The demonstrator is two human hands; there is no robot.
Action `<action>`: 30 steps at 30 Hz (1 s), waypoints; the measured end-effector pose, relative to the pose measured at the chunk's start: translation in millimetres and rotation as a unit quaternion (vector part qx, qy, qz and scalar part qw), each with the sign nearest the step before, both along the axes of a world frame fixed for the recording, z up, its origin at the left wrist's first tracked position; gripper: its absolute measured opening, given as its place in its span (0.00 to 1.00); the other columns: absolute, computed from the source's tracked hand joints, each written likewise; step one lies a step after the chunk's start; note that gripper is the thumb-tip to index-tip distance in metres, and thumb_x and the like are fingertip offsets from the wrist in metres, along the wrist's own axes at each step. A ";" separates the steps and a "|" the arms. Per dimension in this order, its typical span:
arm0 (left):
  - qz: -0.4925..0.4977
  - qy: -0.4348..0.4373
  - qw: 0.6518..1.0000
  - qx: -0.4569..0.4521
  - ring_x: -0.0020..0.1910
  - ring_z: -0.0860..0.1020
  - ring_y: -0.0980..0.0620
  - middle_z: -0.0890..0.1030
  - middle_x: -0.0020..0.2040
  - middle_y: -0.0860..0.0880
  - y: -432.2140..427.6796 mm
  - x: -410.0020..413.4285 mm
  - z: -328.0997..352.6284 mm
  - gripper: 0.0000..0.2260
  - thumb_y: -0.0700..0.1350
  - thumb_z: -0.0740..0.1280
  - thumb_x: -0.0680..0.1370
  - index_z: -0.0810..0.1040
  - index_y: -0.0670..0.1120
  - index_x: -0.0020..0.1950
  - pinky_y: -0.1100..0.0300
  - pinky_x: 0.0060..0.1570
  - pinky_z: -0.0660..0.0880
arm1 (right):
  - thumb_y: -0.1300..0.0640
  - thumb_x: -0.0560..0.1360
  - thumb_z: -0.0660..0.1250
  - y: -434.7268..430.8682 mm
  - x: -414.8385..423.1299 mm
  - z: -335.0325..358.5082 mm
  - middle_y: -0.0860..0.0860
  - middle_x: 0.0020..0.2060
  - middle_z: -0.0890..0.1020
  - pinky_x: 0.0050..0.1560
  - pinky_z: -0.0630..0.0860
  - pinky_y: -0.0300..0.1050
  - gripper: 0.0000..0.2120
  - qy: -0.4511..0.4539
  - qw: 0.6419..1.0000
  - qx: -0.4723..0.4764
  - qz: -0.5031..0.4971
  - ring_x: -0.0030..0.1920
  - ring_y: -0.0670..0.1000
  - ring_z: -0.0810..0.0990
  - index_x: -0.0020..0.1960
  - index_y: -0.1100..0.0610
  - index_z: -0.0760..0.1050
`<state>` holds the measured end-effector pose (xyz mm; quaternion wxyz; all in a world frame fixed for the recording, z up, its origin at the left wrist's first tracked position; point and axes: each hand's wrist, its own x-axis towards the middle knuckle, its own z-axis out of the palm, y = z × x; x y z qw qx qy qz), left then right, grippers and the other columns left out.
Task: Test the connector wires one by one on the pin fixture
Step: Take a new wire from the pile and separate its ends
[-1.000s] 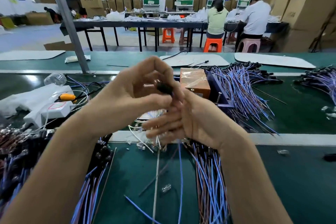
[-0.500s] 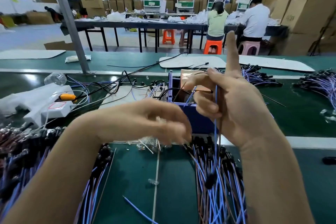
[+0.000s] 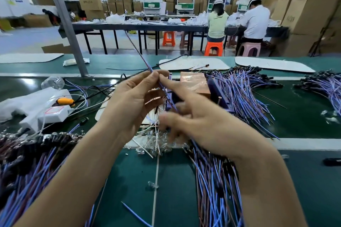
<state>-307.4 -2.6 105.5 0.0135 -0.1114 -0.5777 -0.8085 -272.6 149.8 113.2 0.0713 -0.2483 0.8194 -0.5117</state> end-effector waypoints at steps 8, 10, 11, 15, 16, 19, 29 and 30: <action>-0.097 0.028 0.987 -0.126 0.37 0.77 0.51 0.82 0.34 0.48 15.8 6.8 -13.9 0.10 0.48 0.66 0.70 0.85 0.47 0.43 0.64 0.39 0.78 | 0.39 0.65 0.68 29.3 -15.0 -0.8 0.54 0.37 0.85 0.51 0.81 0.51 0.20 0.052 0.958 -0.148 -0.240 0.43 0.56 0.84 0.34 0.57 0.82; -0.123 0.034 0.981 -0.149 0.35 0.78 0.54 0.82 0.34 0.49 17.1 8.6 -14.1 0.10 0.48 0.66 0.70 0.86 0.47 0.43 0.66 0.38 0.77 | 0.42 0.67 0.69 28.9 -17.1 -2.3 0.53 0.36 0.85 0.46 0.82 0.46 0.18 0.036 0.957 -0.166 -0.235 0.38 0.52 0.83 0.34 0.57 0.81; -0.138 0.037 0.976 -0.162 0.35 0.78 0.55 0.82 0.34 0.48 18.1 9.7 -14.5 0.10 0.48 0.67 0.70 0.86 0.47 0.43 0.67 0.37 0.76 | 0.45 0.69 0.70 27.6 -18.0 -3.4 0.53 0.34 0.85 0.44 0.82 0.46 0.15 0.034 0.958 -0.164 -0.232 0.35 0.51 0.82 0.36 0.56 0.81; -0.197 0.025 0.956 -0.215 0.35 0.78 0.52 0.82 0.37 0.46 22.0 14.4 -17.7 0.09 0.47 0.67 0.71 0.85 0.46 0.44 0.65 0.35 0.76 | 0.55 0.74 0.70 22.2 -19.1 -6.8 0.61 0.35 0.83 0.37 0.76 0.46 0.13 0.002 0.963 -0.184 -0.199 0.34 0.59 0.76 0.32 0.58 0.81; -0.201 0.019 0.951 -0.233 0.34 0.78 0.52 0.82 0.36 0.46 21.8 14.5 -17.7 0.08 0.47 0.67 0.72 0.85 0.47 0.44 0.65 0.35 0.75 | 0.56 0.73 0.70 22.0 -18.9 -6.9 0.60 0.35 0.84 0.35 0.75 0.42 0.12 -0.007 0.963 -0.185 -0.195 0.34 0.58 0.75 0.32 0.57 0.82; -0.153 0.010 0.944 -0.291 0.32 0.76 0.57 0.82 0.34 0.51 17.5 11.1 -15.0 0.07 0.41 0.66 0.77 0.84 0.49 0.46 0.69 0.32 0.73 | 0.56 0.73 0.71 25.2 -20.8 -8.4 0.51 0.31 0.84 0.29 0.67 0.30 0.10 -0.001 0.964 -0.155 -0.215 0.29 0.44 0.74 0.34 0.56 0.83; 0.024 0.083 0.974 -0.210 0.31 0.76 0.62 0.83 0.35 0.54 24.6 4.2 -23.5 0.06 0.38 0.67 0.77 0.82 0.48 0.45 0.72 0.30 0.70 | 0.60 0.74 0.70 20.3 -22.6 -17.3 0.50 0.24 0.78 0.22 0.68 0.32 0.09 -0.092 0.987 -0.052 -0.120 0.22 0.42 0.72 0.35 0.61 0.80; 0.027 0.079 0.973 -0.216 0.30 0.75 0.61 0.83 0.33 0.54 25.4 2.9 -25.6 0.07 0.37 0.68 0.76 0.82 0.48 0.43 0.71 0.29 0.70 | 0.60 0.74 0.70 19.4 -23.0 -18.2 0.49 0.23 0.78 0.23 0.69 0.33 0.09 -0.099 0.987 -0.050 -0.114 0.22 0.42 0.72 0.35 0.61 0.80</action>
